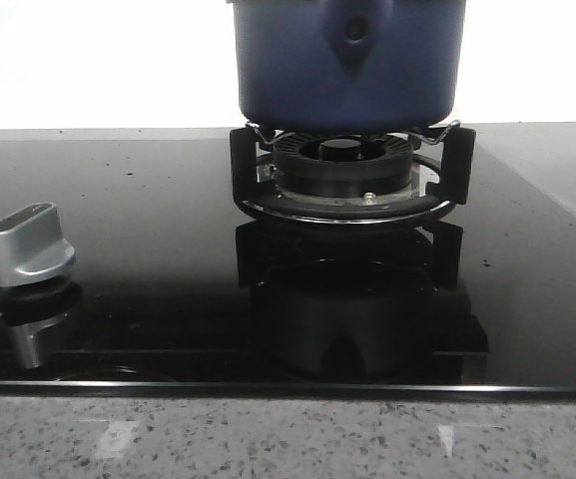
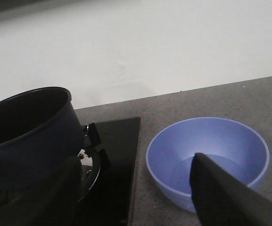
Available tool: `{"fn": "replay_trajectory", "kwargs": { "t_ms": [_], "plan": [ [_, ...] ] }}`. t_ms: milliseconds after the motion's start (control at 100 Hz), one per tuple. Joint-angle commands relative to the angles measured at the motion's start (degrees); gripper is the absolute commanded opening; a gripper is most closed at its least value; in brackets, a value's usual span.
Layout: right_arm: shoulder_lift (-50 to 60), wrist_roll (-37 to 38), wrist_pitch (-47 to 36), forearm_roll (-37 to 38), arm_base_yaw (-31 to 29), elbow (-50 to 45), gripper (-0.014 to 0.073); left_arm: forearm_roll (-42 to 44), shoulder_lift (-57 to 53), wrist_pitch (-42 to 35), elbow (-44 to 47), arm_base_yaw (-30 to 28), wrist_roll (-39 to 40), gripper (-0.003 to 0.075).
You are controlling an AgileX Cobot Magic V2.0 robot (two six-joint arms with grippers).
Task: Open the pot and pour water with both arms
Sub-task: 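Move the right gripper toward the rim of the light blue bowl, then close the right gripper on the light blue bowl's rim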
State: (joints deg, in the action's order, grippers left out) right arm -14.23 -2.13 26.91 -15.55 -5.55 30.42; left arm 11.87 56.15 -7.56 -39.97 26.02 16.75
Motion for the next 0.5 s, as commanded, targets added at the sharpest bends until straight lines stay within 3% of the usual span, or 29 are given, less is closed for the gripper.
{"fn": "replay_trajectory", "kwargs": {
  "t_ms": [0, 110, 260, 400, 490],
  "plan": [
    [-3.07, 2.13, -2.59, -1.42, 0.15, 4.5, 0.0446, -0.84, -1.22, -6.72, -2.04, -0.1, -0.03, 0.0325],
    [-9.81, 3.11, 6.33, -1.21, 0.15, 12.2, 0.0432, -0.84, -1.22, -6.72, -2.04, -0.1, -0.03, 0.0325],
    [-23.09, 4.52, 24.93, 1.01, 0.15, 25.83, 0.0336, -0.84, -1.22, -6.62, -2.04, -0.1, -0.03, 0.0324],
    [-35.04, 4.52, 38.96, 4.78, 0.15, 38.45, 0.0331, -0.84, -1.22, -6.62, -2.04, -0.1, -0.03, 0.0324],
    [-40.67, 4.52, 43.53, 6.86, 0.15, 44.91, 0.0331, -0.84, -1.22, -6.62, -2.04, -0.1, -0.03, 0.0324]
  ]
}}
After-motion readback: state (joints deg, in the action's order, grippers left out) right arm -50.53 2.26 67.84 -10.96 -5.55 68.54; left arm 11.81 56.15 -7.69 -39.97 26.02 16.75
